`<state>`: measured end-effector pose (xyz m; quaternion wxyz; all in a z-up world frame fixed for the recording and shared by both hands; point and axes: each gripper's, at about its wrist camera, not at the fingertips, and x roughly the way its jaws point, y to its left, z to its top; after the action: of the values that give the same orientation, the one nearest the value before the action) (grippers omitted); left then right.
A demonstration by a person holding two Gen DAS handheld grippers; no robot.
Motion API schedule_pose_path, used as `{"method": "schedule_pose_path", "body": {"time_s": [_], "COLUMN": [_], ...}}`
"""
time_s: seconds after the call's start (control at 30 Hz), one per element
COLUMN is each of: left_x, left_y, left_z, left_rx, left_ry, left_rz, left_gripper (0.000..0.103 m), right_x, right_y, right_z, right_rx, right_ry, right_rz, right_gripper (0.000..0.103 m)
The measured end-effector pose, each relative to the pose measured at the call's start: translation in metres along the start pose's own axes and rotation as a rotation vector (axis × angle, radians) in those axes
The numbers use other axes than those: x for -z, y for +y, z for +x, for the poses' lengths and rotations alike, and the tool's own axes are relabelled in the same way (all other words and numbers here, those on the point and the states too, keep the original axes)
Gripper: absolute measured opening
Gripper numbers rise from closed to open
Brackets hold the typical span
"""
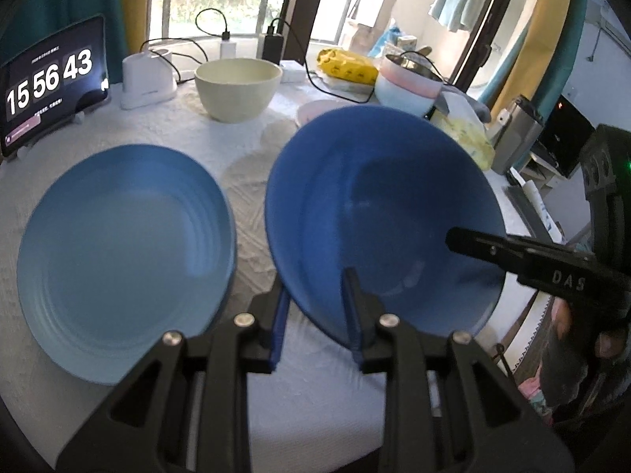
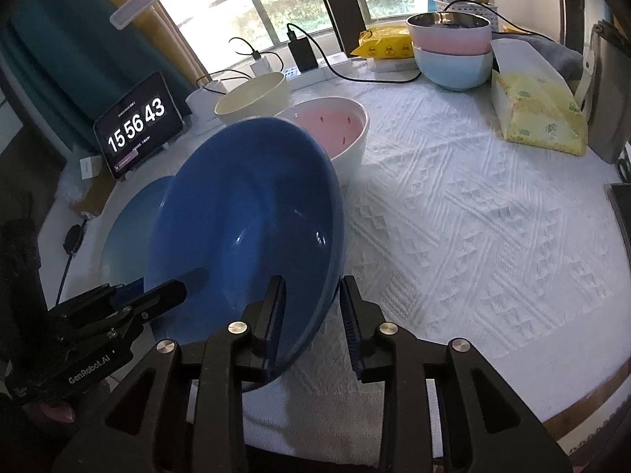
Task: Organize plates and bowls
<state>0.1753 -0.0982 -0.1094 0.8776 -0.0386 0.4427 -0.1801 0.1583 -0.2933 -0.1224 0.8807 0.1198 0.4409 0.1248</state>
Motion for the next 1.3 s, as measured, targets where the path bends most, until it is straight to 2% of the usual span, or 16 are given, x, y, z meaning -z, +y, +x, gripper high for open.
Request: {"method": "schedule_pose_path", "body": {"time_s": [0.17,0.33,0.4,0.7,1.3], "left_x": [-0.007,-0.011,-0.010,-0.007,0.001], "left_y": [0.004,0.010,0.009,0.004,-0.003], "left_z": [-0.003,0.012,0.015,0.004,-0.006], "left_rx": [-0.021,-0.024,-0.003,0.024,0.044], "left_ry": [-0.046,-0.016,-0.005,0.000,0.069], "left_rz": [-0.006,-0.029,-0.030,0.007,0.059], "left_gripper": [0.028,0.028,0.028,0.028,0.028], "right_x": [-0.008,-0.010,-0.009,-0.007,-0.005], "right_y": [-0.004,-0.006,-0.008,-0.010,-0.002], "right_z": [-0.006,0.000,0.006,0.008,-0.002], "right_rx": [0.006,0.012,0.010,-0.013,0.022], "right_ry": [-0.055,-0.094,-0.088,-0.008,0.058], "right_rz": [-0.012,-0.034,-0.030,-0.002,-0.043], "right_gripper": [0.030,0.028,0.015,0.015,0.018]}}
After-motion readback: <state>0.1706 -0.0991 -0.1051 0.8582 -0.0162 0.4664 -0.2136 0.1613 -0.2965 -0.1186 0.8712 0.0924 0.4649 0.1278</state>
